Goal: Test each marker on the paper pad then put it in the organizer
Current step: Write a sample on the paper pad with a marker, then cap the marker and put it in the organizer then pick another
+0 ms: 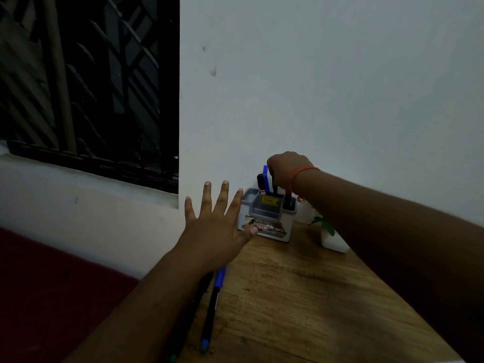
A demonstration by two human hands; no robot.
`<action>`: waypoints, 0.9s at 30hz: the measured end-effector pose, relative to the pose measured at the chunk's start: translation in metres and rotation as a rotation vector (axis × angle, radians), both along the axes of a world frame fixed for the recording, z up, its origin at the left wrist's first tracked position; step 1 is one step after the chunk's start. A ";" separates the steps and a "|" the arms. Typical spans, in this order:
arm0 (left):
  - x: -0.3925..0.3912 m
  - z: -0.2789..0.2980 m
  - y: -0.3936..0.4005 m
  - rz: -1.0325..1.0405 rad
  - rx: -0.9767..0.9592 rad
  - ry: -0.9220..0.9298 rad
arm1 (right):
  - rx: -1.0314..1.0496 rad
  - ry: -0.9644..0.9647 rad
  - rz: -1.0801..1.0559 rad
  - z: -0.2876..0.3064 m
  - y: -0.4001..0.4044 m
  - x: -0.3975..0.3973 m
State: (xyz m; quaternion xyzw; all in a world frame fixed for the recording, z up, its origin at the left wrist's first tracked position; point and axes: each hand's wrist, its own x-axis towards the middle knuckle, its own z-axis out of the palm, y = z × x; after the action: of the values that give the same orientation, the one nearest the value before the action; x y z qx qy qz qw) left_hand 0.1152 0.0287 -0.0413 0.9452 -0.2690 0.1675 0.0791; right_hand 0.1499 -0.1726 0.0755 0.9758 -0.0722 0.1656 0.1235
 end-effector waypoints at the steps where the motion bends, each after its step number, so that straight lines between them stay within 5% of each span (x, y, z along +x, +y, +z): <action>1: 0.000 0.000 0.001 -0.005 0.008 0.018 | -0.012 -0.012 0.002 -0.001 0.000 0.001; 11: 0.003 0.007 0.031 -0.160 0.123 0.345 | -0.016 -0.398 0.242 -0.014 0.009 -0.031; 19: -0.006 0.019 0.045 -0.333 0.077 0.649 | -0.002 -0.309 0.501 -0.058 0.029 -0.093; 27: -0.006 0.016 0.044 -0.369 0.069 0.608 | 0.019 -0.259 0.552 -0.066 0.033 -0.132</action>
State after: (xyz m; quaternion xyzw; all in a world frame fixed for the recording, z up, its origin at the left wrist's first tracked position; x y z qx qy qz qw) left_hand 0.1096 0.0730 -0.0252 0.8895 -0.4046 -0.1477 0.1527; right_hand 0.0181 -0.1395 0.0098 0.9303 0.1790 0.3154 0.0544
